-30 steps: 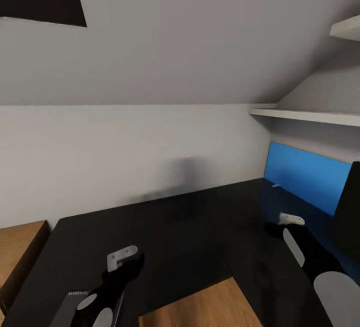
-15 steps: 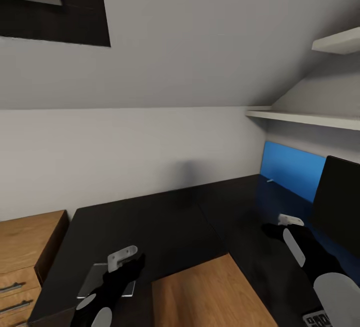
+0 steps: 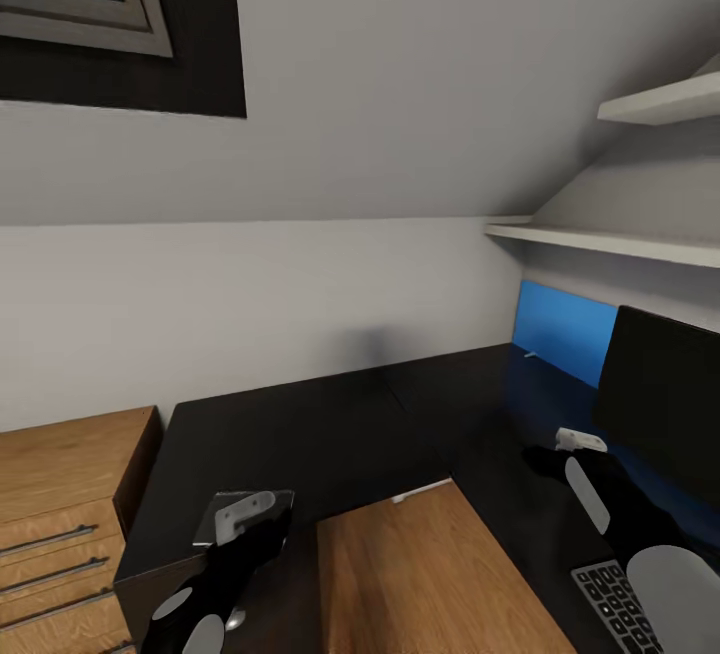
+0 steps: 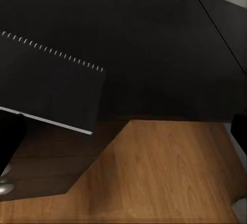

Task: In the bedroom, organize the workspace by keeping the computer under the desk, ensuring the monitor is on the desk, placing the keyboard on the desk next to the monitor, placing the mouse on the desk next to the keyboard, moving the folder from the swivel chair onto the desk next to the mouse, stacking the notebook on top of the folder with the pen on top of the notebook, and positioning the swivel chair next to the desk.

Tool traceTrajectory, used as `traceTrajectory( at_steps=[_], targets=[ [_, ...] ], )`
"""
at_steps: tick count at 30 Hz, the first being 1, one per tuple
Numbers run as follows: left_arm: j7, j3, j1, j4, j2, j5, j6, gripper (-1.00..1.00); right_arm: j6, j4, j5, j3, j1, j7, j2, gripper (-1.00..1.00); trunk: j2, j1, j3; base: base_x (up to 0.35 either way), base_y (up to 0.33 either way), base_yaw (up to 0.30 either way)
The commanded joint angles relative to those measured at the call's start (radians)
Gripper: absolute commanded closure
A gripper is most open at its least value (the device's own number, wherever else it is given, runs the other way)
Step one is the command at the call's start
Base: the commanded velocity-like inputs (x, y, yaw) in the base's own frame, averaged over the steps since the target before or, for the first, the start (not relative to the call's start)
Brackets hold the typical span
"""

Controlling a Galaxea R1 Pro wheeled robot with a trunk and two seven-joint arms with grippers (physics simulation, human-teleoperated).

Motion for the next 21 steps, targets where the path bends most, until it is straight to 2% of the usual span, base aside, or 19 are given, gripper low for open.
traceTrajectory(
  at_steps=[1,11,21],
  targets=[
    [0.009,-0.002,-0.001,-0.002,0.001,0.009,0.002,-1.0,0.004,-0.001,-0.014,0.0,0.0,-0.01,0.0,1.0,0.006,-0.004,0.002,-0.01,-0.001,0.0],
    [0.009,-0.003,-0.001,0.0,0.001,0.008,0.002,-1.0,0.004,-0.001,-0.014,0.0,0.0,-0.01,0.001,1.0,0.006,-0.004,0.003,-0.002,0.0,-0.019],
    [0.009,-0.003,-0.001,0.0,0.001,0.007,0.001,-1.0,0.001,0.005,-0.014,0.001,0.0,-0.011,0.002,1.0,0.006,-0.004,0.011,0.0,0.0,-0.185]
  ],
)
